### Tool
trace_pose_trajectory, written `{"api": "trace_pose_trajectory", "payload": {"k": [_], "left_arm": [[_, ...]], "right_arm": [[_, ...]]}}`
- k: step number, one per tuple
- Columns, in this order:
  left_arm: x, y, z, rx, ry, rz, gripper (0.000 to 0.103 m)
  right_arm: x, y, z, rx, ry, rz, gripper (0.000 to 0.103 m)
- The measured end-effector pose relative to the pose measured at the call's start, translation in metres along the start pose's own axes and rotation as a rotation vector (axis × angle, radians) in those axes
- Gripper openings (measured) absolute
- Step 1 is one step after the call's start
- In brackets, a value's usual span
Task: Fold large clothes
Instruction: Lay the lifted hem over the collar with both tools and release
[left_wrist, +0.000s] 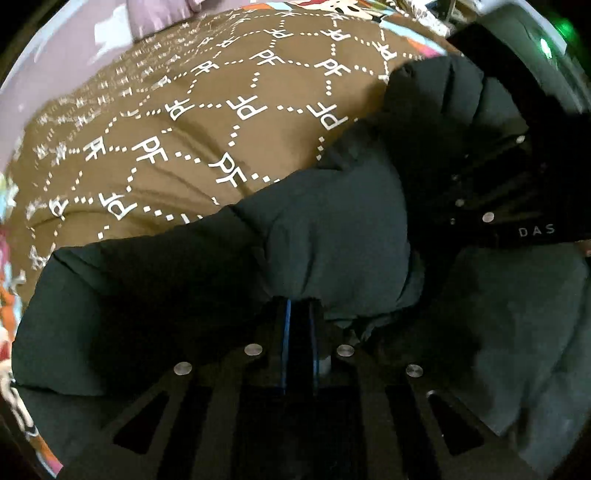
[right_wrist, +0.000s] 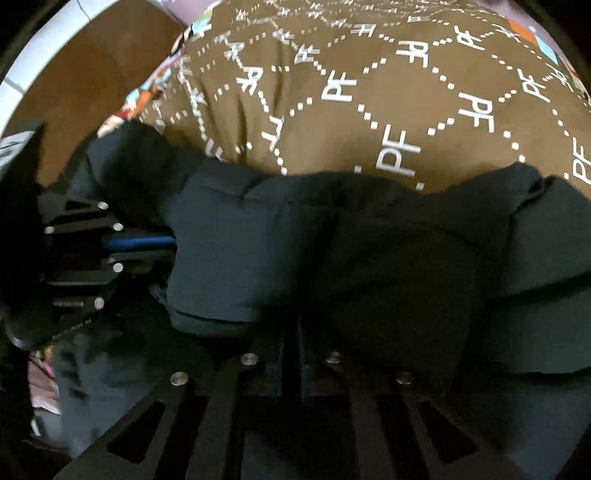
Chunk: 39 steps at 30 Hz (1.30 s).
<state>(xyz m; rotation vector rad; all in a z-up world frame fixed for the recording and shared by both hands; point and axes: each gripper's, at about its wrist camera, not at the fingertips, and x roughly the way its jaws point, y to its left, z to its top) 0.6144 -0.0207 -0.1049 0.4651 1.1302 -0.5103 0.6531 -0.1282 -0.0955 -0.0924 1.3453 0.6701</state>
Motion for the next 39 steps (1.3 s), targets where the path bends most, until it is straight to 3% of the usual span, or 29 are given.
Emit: {"api": "trace_pose_trajectory", "payload": {"k": [4, 10, 15, 17, 20, 29, 31, 35, 39], "left_arm": [[0.010, -0.002, -0.008, -0.037, -0.050, 0.040, 0.006], [-0.011, -0.013, -0.015, -0.042, -0.180, 0.085, 0.007], [-0.040, -0.003, -0.022, -0.185, -0.246, 0.071, 0.013], [-0.051, 0.004, -0.025, -0.271, -0.278, 0.044, 0.020], [-0.074, 0.008, -0.031, -0.395, -0.344, 0.015, 0.039], [-0.150, -0.001, -0.045, -0.573, -0.522, 0.026, 0.080], [-0.167, -0.004, -0.050, -0.592, -0.547, 0.040, 0.084], [-0.201, -0.020, -0.060, -0.572, -0.573, 0.126, 0.093], [-0.230, -0.043, -0.075, -0.541, -0.607, 0.180, 0.094]], "right_arm": [[0.011, -0.002, -0.003, 0.019, -0.031, -0.018, 0.003], [-0.013, 0.012, -0.025, -0.035, -0.190, -0.057, 0.006], [-0.045, 0.019, -0.042, -0.017, -0.327, -0.112, 0.010], [-0.057, 0.022, -0.049, -0.005, -0.376, -0.157, 0.017], [-0.072, 0.034, -0.055, 0.010, -0.452, -0.192, 0.028], [-0.129, 0.057, -0.096, 0.039, -0.636, -0.286, 0.081], [-0.141, 0.064, -0.104, 0.053, -0.666, -0.302, 0.091], [-0.167, 0.078, -0.124, 0.061, -0.716, -0.322, 0.096], [-0.188, 0.096, -0.142, 0.045, -0.752, -0.352, 0.103]]}}
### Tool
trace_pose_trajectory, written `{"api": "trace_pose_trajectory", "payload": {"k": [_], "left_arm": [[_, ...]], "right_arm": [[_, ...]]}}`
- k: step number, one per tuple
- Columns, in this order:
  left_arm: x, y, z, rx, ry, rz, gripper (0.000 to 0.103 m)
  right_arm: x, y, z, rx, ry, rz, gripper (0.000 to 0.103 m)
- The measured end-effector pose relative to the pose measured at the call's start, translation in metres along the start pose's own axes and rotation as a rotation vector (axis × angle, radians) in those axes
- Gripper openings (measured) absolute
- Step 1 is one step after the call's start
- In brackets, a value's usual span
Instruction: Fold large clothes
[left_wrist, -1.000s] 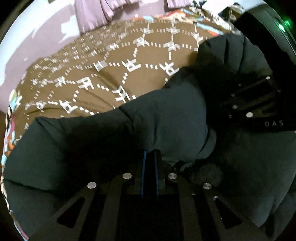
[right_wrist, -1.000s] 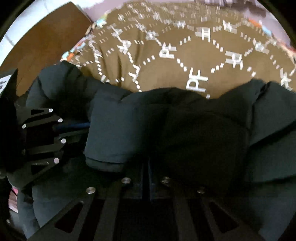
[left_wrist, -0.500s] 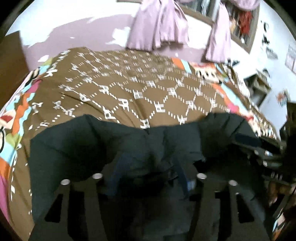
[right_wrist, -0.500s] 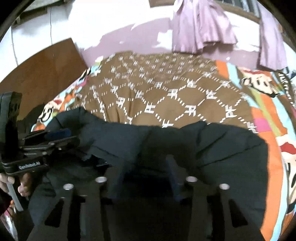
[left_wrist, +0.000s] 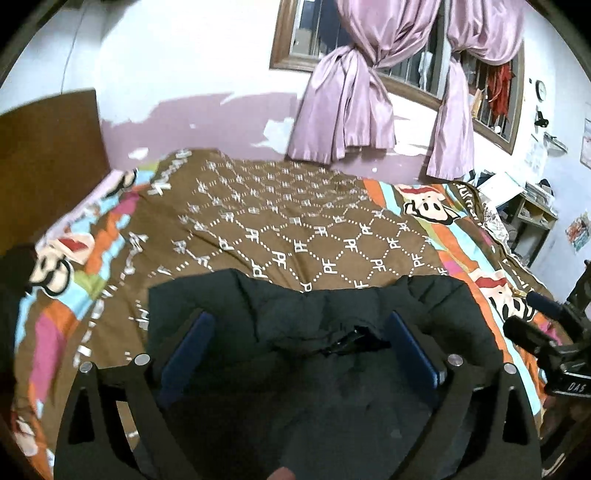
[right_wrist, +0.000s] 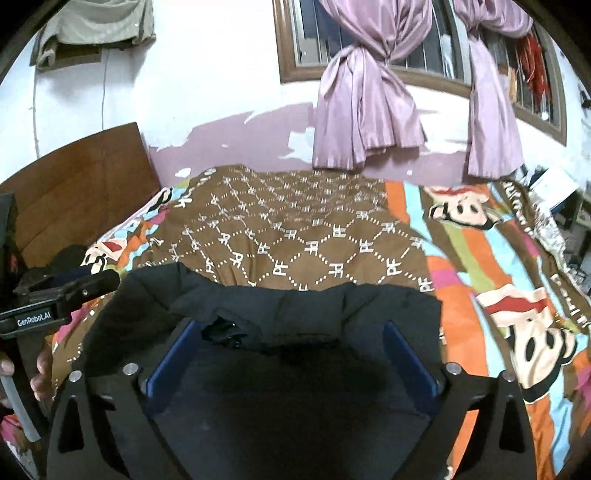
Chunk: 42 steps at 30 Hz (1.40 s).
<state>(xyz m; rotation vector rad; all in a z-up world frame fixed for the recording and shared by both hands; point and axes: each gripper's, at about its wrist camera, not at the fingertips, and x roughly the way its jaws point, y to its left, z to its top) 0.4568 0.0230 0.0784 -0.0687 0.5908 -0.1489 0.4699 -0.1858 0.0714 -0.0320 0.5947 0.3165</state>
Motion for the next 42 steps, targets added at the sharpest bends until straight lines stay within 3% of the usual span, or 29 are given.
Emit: {"api": "trace_pose_trajectory", "payload": {"k": [6, 15, 24, 35, 42], "left_arm": [[-0.054, -0.006, -0.009, -0.001, -0.052, 0.044, 0.100], [-0.146, -0.019, -0.030, -0.006, -0.103, 0.117, 0.101], [-0.217, -0.039, -0.068, 0.051, -0.141, 0.113, 0.101], [-0.261, -0.045, -0.119, 0.083, -0.141, 0.140, 0.101], [-0.261, -0.054, -0.168, 0.176, -0.094, 0.110, 0.101]], "right_arm": [[-0.049, 0.010, -0.001, 0.011, -0.039, -0.007, 0.103], [-0.129, 0.029, -0.021, 0.017, -0.074, 0.001, 0.103], [-0.198, 0.050, -0.042, 0.013, -0.096, 0.028, 0.103], [-0.251, 0.065, -0.087, -0.008, -0.092, 0.035, 0.103], [-0.256, 0.069, -0.123, -0.055, -0.005, 0.023, 0.103]]}}
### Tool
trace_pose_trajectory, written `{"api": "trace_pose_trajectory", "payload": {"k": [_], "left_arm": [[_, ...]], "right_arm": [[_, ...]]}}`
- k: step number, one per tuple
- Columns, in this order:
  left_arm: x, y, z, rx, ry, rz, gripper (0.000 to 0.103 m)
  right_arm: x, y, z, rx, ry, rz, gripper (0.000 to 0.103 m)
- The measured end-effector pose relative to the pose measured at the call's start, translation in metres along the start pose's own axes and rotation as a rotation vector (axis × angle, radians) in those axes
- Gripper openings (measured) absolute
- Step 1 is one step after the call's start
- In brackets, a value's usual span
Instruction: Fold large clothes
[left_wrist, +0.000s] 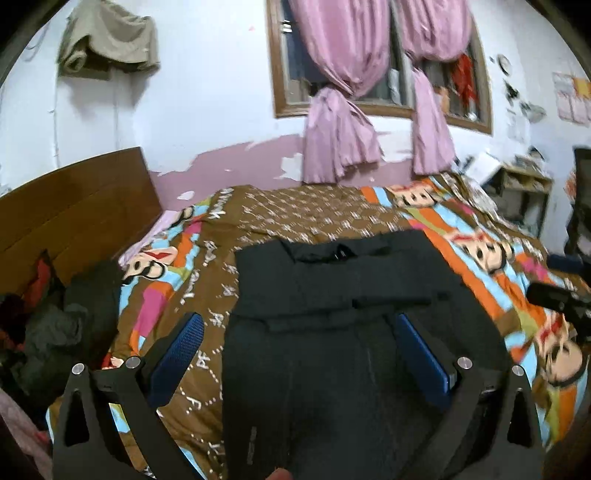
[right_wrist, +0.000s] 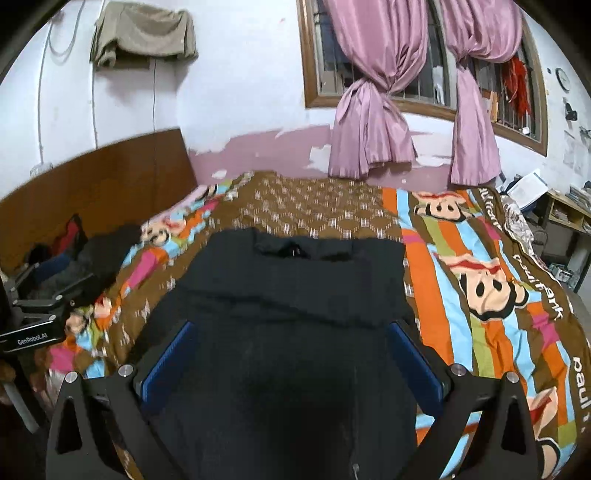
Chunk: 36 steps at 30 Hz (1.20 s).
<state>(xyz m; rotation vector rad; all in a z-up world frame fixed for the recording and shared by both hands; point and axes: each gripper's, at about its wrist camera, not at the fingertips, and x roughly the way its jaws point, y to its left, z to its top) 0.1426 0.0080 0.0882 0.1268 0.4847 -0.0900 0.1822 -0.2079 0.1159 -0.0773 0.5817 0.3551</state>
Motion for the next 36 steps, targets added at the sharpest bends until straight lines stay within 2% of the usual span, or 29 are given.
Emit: {"api": "trace_pose_trajectory", "payload": {"k": [5, 8, 11, 12, 15, 17, 25, 27, 32, 36], "left_arm": [[0.011, -0.004, -0.042, 0.071, 0.056, -0.032, 0.101], [0.017, -0.015, -0.071, 0.169, 0.096, -0.039, 0.101], [0.024, -0.026, -0.103, 0.263, 0.163, -0.066, 0.101], [0.027, -0.029, -0.115, 0.290, 0.207, -0.078, 0.101], [0.036, -0.037, -0.139, 0.301, 0.328, -0.130, 0.101], [0.038, -0.043, -0.150, 0.315, 0.372, -0.149, 0.101], [0.045, -0.062, -0.186, 0.436, 0.468, -0.134, 0.101], [0.047, -0.063, -0.194, 0.441, 0.498, -0.118, 0.101], [0.068, -0.048, -0.211, 0.380, 0.627, -0.087, 0.101], [0.070, -0.049, -0.218, 0.414, 0.632, -0.061, 0.101]], "right_arm": [[0.020, -0.001, -0.035, -0.030, 0.129, 0.001, 0.103], [0.036, -0.002, -0.056, -0.047, 0.222, 0.008, 0.103], [0.050, -0.001, -0.077, -0.070, 0.324, 0.035, 0.103], [0.054, -0.001, -0.084, -0.078, 0.354, 0.041, 0.103], [0.067, 0.003, -0.109, -0.093, 0.471, 0.099, 0.103], [0.075, 0.008, -0.123, -0.116, 0.546, 0.123, 0.103], [0.083, 0.030, -0.158, -0.262, 0.670, 0.172, 0.103], [0.086, 0.036, -0.167, -0.304, 0.701, 0.157, 0.103], [0.096, 0.037, -0.178, -0.338, 0.773, 0.104, 0.103], [0.106, 0.041, -0.193, -0.401, 0.827, 0.064, 0.103]]}}
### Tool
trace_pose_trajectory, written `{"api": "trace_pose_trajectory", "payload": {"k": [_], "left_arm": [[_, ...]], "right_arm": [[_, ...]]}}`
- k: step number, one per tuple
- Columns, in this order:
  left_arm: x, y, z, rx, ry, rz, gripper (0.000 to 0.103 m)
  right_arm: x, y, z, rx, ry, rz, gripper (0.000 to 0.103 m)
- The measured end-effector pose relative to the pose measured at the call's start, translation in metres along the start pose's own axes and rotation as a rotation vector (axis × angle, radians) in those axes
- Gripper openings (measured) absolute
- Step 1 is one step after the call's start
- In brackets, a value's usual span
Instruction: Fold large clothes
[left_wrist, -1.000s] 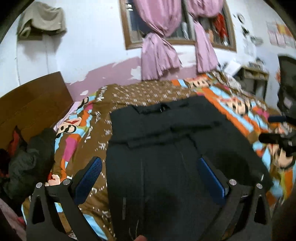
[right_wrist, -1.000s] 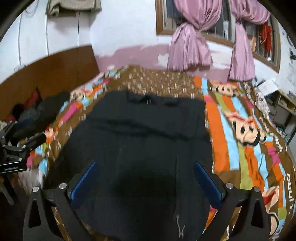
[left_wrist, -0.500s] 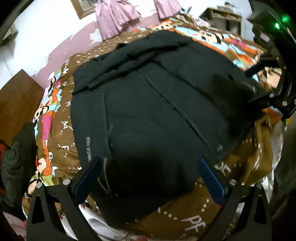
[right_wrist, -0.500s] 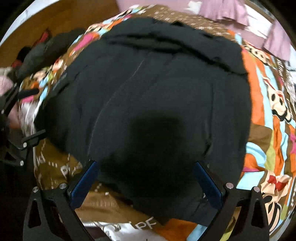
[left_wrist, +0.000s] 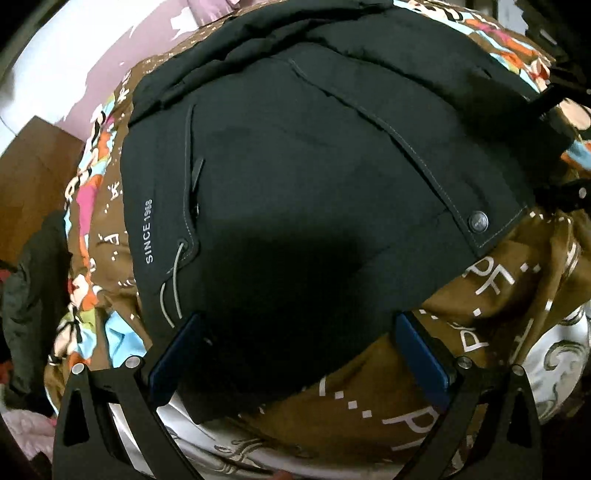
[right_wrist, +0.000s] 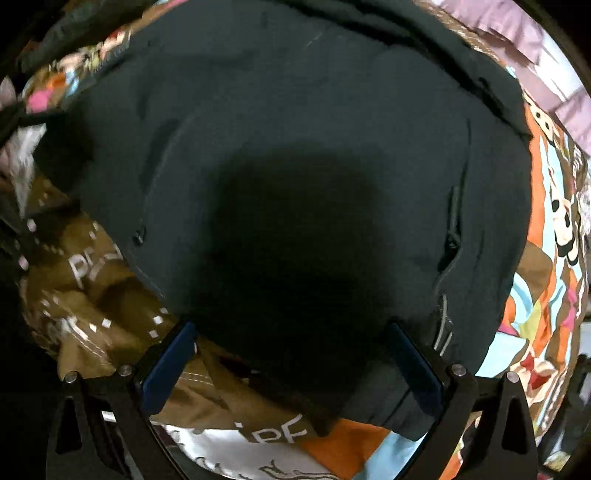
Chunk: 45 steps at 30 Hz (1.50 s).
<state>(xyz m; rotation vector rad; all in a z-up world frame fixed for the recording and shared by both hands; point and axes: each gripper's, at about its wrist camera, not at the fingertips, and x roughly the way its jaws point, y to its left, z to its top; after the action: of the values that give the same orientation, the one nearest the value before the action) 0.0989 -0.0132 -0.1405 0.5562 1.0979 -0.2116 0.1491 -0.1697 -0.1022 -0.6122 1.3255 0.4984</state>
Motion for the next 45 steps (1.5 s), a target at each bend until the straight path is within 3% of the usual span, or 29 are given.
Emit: {"api": "trace_pose_trajectory", "payload": {"k": [5, 9, 12, 16, 20, 25, 30, 38, 45], "left_arm": [[0.004, -0.002, -0.005, 0.026, -0.001, 0.023, 0.101], [0.007, 0.001, -0.006, 0.027, 0.000, 0.022, 0.101], [0.009, 0.004, -0.007, 0.033, -0.002, 0.023, 0.101], [0.008, 0.001, -0.007, 0.047, -0.008, 0.028, 0.101], [0.006, 0.003, -0.009, 0.056, -0.025, 0.041, 0.101], [0.004, 0.000, -0.009, 0.092, -0.054, 0.082, 0.101], [0.007, -0.003, -0.010, 0.124, -0.064, 0.101, 0.101], [0.015, 0.008, -0.015, 0.117, -0.034, 0.070, 0.101], [0.018, 0.015, -0.013, 0.075, -0.006, 0.033, 0.101]], "right_arm": [[0.015, 0.017, -0.001, -0.095, 0.038, -0.085, 0.103], [0.017, 0.019, 0.001, -0.120, -0.001, -0.161, 0.103], [0.012, 0.012, 0.003, -0.090, -0.034, -0.167, 0.103], [0.000, -0.004, 0.015, -0.007, -0.082, -0.141, 0.103], [-0.029, -0.028, 0.045, 0.124, -0.179, -0.042, 0.103], [-0.053, -0.042, 0.076, 0.161, -0.228, 0.052, 0.103], [-0.060, -0.046, 0.074, 0.187, -0.257, 0.087, 0.103], [-0.044, -0.049, 0.067, 0.170, -0.187, 0.129, 0.103], [-0.010, -0.020, 0.035, -0.049, -0.055, 0.140, 0.103]]}}
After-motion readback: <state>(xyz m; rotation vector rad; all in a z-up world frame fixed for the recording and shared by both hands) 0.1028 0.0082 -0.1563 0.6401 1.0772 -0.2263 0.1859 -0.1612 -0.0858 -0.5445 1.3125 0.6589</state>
